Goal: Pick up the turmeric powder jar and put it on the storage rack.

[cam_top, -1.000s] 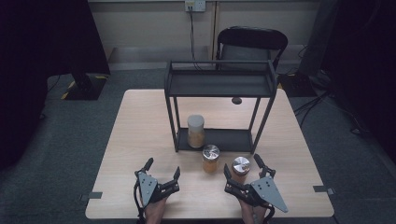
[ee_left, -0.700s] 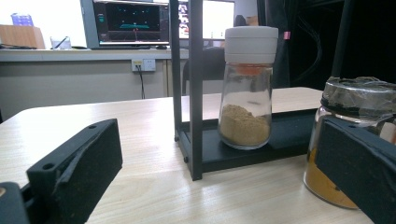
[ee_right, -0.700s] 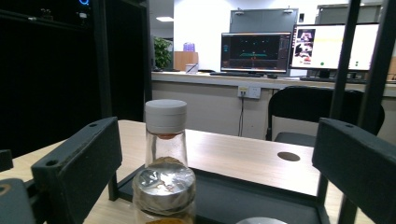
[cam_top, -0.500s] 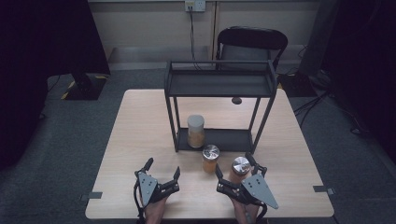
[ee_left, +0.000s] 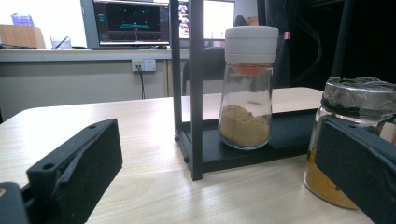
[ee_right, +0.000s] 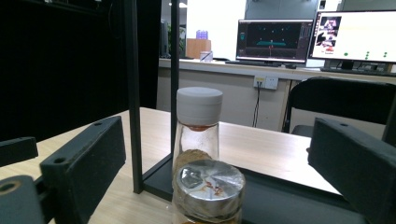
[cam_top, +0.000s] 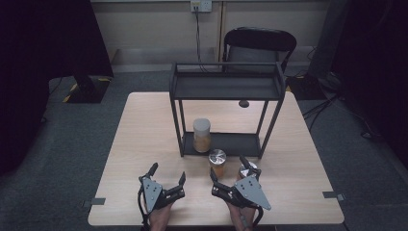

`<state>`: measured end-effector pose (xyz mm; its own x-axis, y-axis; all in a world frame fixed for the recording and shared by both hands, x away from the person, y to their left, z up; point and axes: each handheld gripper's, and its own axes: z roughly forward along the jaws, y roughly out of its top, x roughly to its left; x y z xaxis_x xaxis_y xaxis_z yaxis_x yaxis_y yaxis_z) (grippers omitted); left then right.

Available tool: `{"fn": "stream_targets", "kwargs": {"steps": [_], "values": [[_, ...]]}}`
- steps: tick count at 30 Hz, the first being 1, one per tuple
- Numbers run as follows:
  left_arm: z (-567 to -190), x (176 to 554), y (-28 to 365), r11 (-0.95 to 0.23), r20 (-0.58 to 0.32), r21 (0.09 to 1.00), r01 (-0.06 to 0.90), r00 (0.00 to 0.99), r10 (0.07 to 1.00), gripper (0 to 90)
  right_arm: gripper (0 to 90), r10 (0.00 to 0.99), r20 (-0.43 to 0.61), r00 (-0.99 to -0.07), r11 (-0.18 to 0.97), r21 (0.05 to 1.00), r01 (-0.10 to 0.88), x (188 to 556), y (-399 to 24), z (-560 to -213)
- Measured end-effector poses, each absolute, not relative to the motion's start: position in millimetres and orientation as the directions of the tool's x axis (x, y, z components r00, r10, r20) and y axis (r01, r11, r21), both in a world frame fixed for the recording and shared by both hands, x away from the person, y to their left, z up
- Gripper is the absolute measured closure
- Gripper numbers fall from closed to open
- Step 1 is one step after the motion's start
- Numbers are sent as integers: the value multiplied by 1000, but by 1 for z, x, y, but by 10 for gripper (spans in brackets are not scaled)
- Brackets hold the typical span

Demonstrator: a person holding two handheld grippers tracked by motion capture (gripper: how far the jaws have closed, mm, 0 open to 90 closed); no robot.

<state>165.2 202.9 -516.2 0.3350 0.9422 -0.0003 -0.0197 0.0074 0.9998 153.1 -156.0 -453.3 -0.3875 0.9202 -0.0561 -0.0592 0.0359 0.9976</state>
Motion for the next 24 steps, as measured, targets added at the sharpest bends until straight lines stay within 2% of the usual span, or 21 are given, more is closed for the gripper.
{"fn": "stream_targets", "kwargs": {"steps": [24], "values": [[-516, 165, 203, 7, 0, 1000, -20, 334, 943, 3, 120, 933, -42, -356, 60, 997, 38, 172, -125, -466]]}}
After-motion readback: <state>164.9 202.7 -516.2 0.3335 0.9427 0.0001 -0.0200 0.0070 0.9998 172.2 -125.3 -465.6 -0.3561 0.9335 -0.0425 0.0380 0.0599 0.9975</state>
